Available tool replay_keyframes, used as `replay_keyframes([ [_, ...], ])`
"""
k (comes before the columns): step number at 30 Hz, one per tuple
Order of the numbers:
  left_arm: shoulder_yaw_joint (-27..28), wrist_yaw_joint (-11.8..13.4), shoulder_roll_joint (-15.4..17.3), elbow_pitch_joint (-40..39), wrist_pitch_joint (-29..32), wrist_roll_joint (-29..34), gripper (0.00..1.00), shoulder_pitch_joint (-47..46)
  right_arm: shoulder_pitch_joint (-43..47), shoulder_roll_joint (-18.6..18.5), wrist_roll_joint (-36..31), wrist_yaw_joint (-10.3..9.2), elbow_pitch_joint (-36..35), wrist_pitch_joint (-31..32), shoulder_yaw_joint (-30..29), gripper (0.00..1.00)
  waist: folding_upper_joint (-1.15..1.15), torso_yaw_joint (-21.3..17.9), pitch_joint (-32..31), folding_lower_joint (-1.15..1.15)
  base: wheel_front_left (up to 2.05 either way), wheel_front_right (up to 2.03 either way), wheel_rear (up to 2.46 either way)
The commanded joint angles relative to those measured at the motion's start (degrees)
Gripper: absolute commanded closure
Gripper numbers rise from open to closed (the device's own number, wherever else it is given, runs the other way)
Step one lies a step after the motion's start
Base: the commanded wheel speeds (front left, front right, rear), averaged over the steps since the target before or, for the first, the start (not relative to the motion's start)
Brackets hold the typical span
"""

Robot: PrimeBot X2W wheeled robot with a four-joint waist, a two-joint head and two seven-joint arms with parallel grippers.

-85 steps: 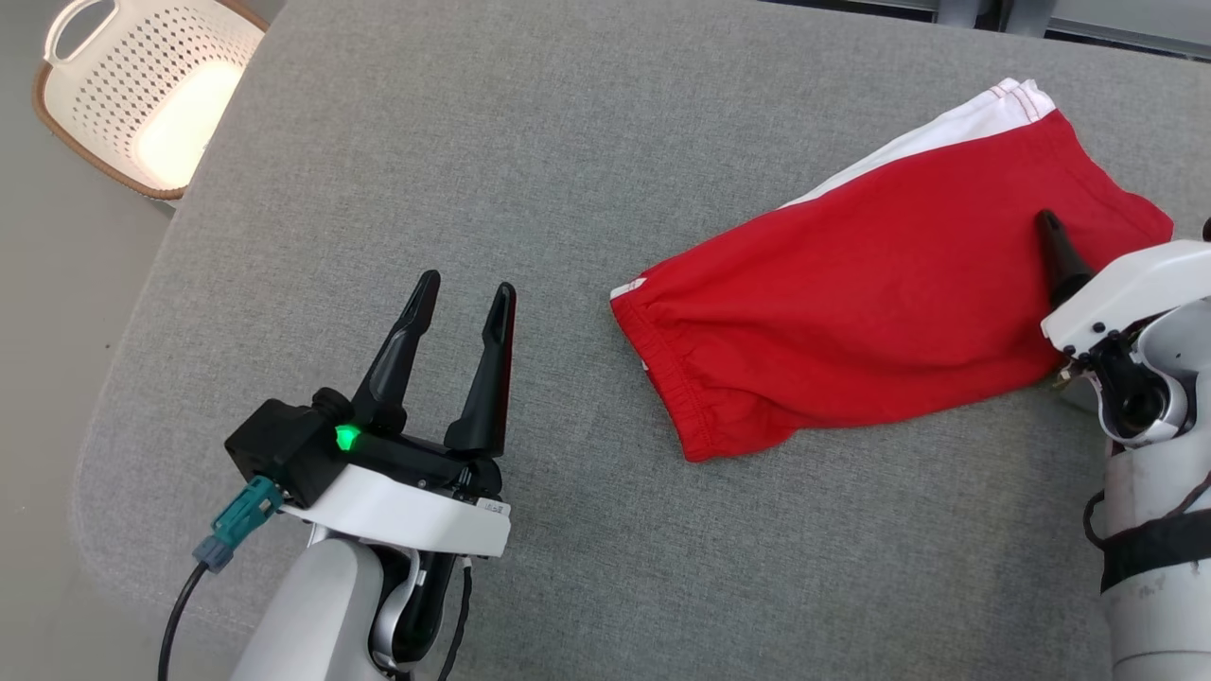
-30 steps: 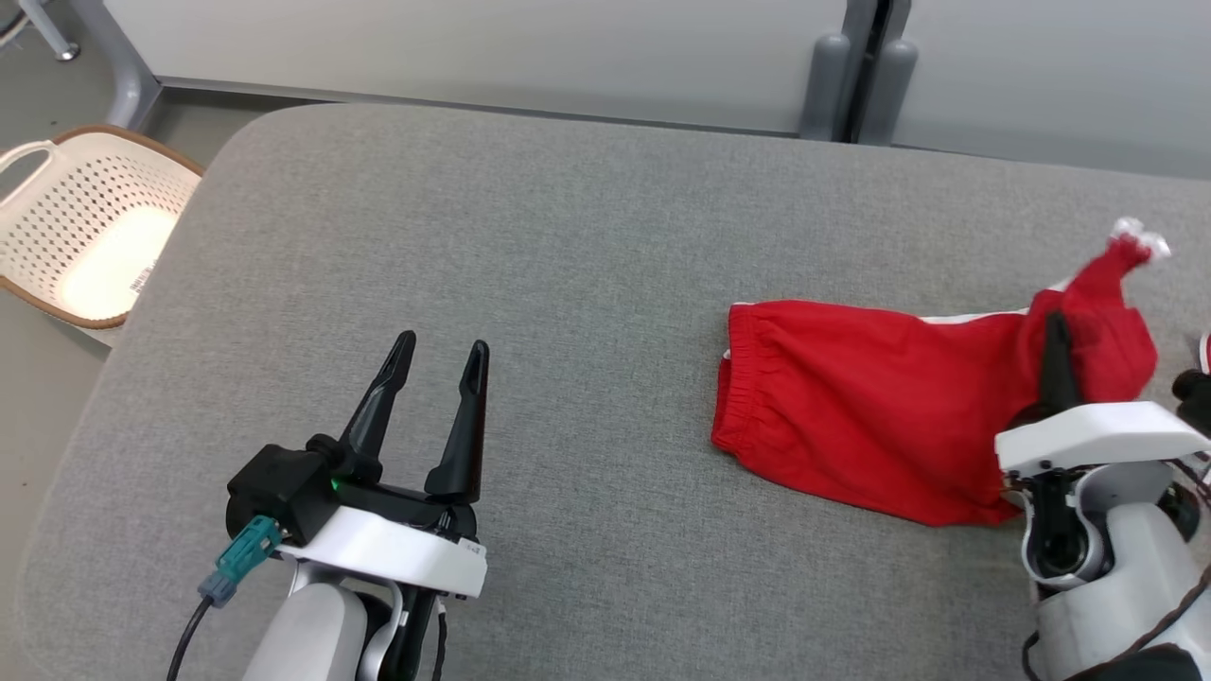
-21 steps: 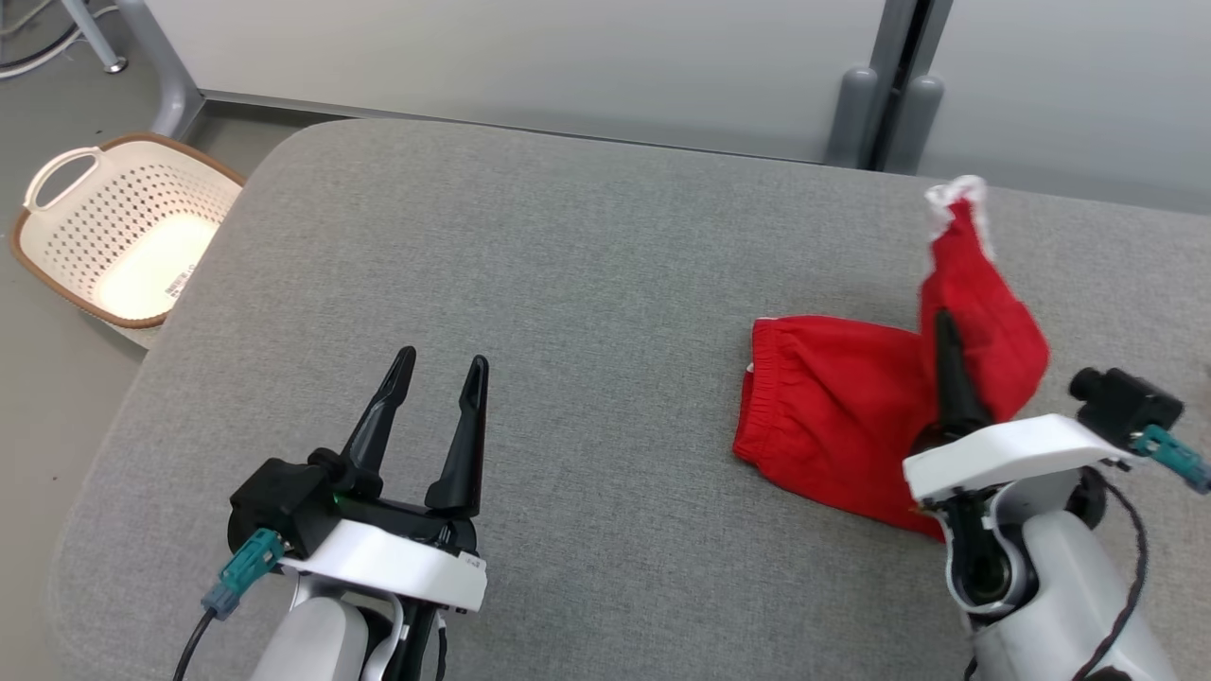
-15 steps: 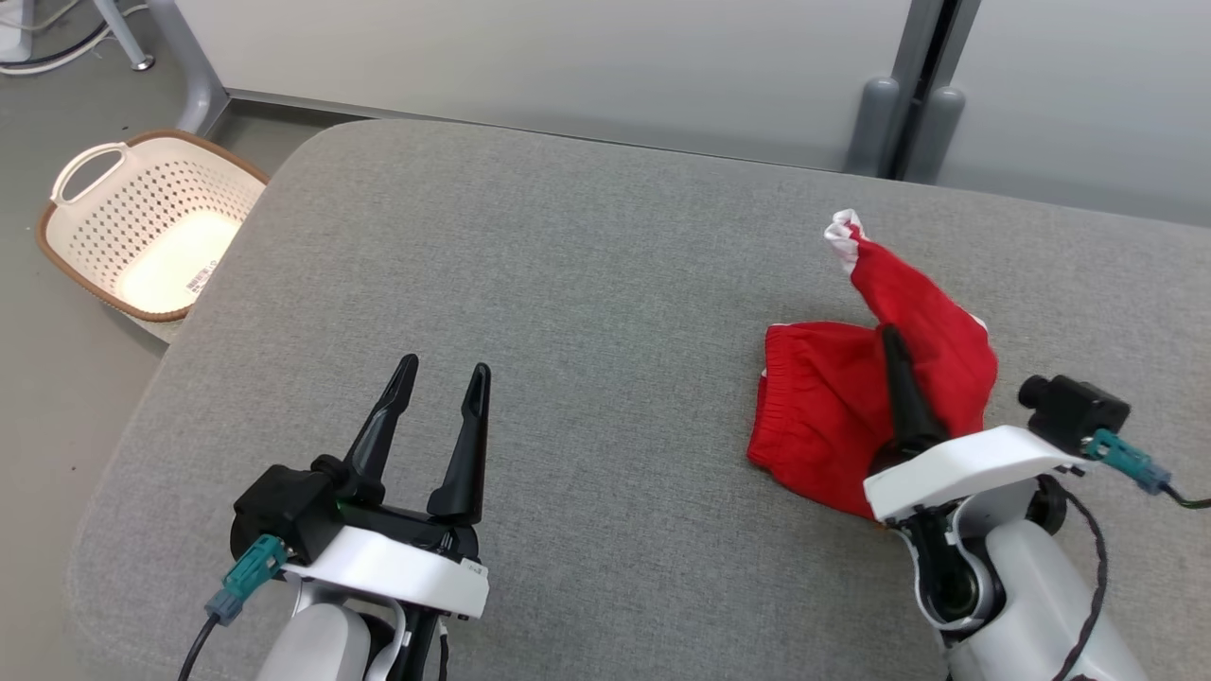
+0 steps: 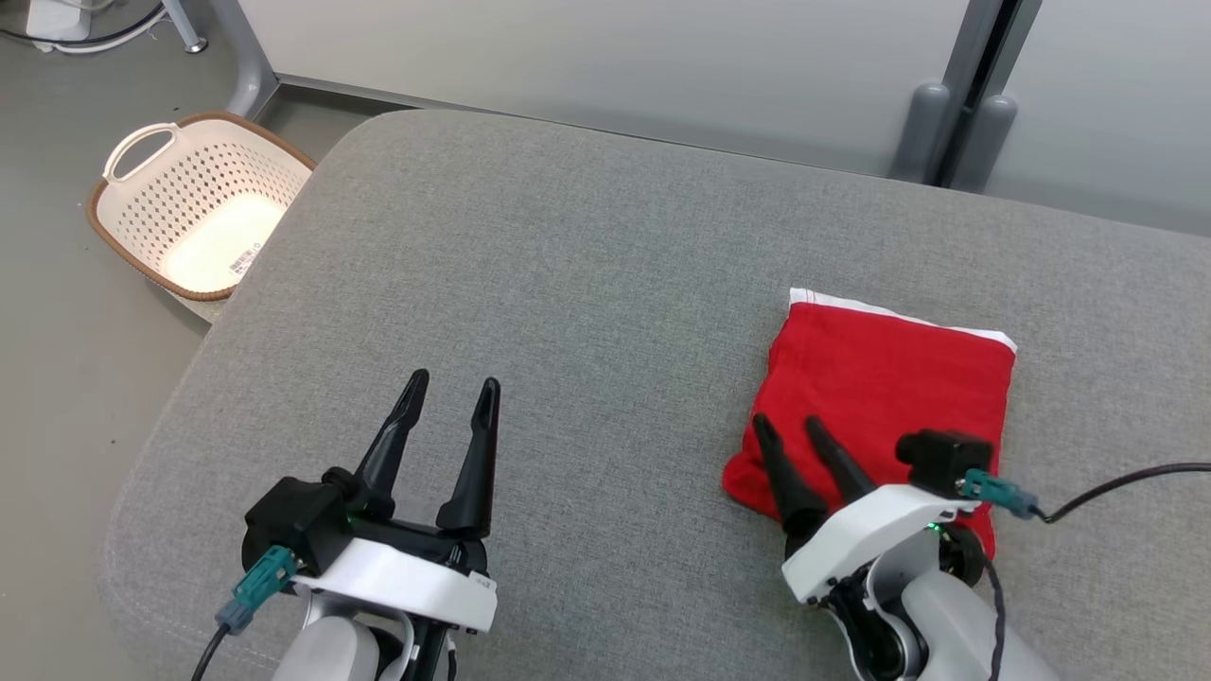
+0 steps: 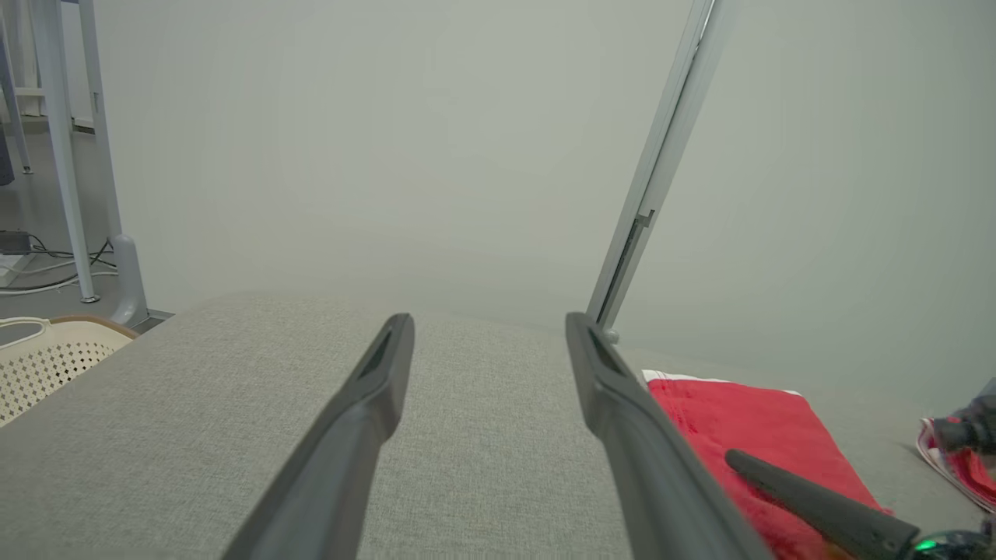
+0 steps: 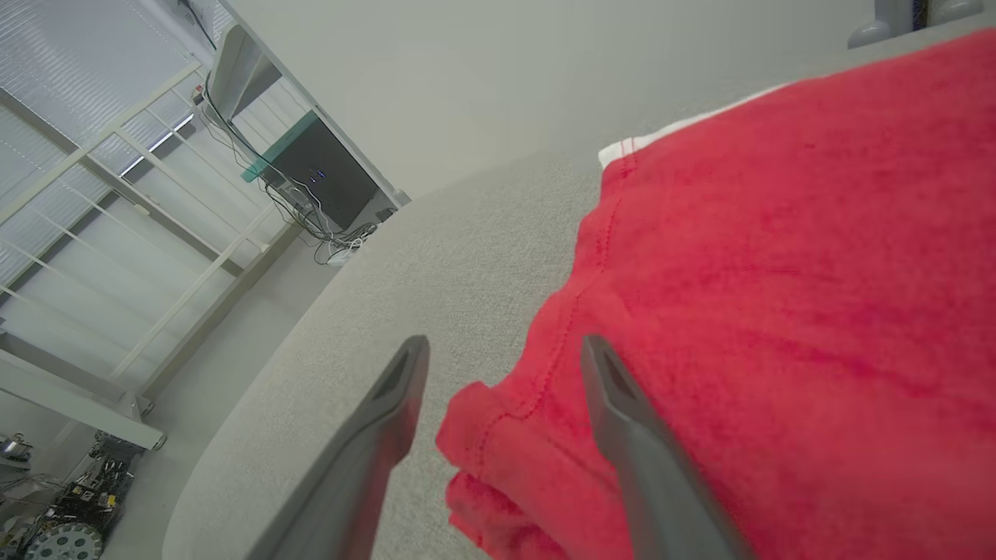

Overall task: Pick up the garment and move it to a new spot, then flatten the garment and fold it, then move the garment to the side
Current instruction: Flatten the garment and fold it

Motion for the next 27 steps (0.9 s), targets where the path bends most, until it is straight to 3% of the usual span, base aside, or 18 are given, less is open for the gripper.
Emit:
replay_keyframes([
  [1, 0.08, 0.33, 0.21, 0.07, -0.08, -0.3, 0.0, 0.36, -0.56, -0.21, 0.37, -0.01, 0.78, 0.18, 0.61, 0.0, 0.0, 0.03, -0.04, 0.0, 0.0, 0.0, 0.0],
  [8, 0.54, 0.85, 0.2, 0.12, -0.08, 0.2, 0.0, 0.94, -2.21, -0.23, 0.69, -0.01, 4.07, -1.54, 3.52, 0.0, 0.0, -1.42, -0.71, 0.0, 0.0, 0.0, 0.0],
  [15, 1.67, 0.62, 0.2, -1.13, -0.08, 0.88, 0.0, 0.33, -5.33, -3.38, -9.33, -0.01, 5.66, -5.92, -2.27, 0.0, 0.0, -5.9, -1.08, 0.0, 0.0, 0.0, 0.0],
  [20, 3.26, 0.33, 0.2, -2.47, -0.08, 0.66, 0.0, -0.39, -5.14, -7.07, -23.24, -0.02, 0.23, -6.77, -8.94, 0.0, 0.0, -9.68, -0.49, 0.0, 0.0, 0.0, 0.0],
  [24, 5.06, 0.76, 0.21, -2.73, -0.07, 1.79, 0.0, -1.06, 0.62, -6.49, -33.68, -0.01, -9.35, -6.73, -18.1, 0.0, 0.0, -12.59, 0.41, 0.0, 0.0, 0.0, 0.0],
  [27, 5.98, 0.89, 0.22, -2.93, -0.08, 1.45, 0.0, -1.15, 4.83, -4.6, -37.4, -0.01, -14.28, -6.72, -22.38, 0.0, 0.0, -13.87, 0.98, 0.0, 0.0, 0.0, 0.0],
])
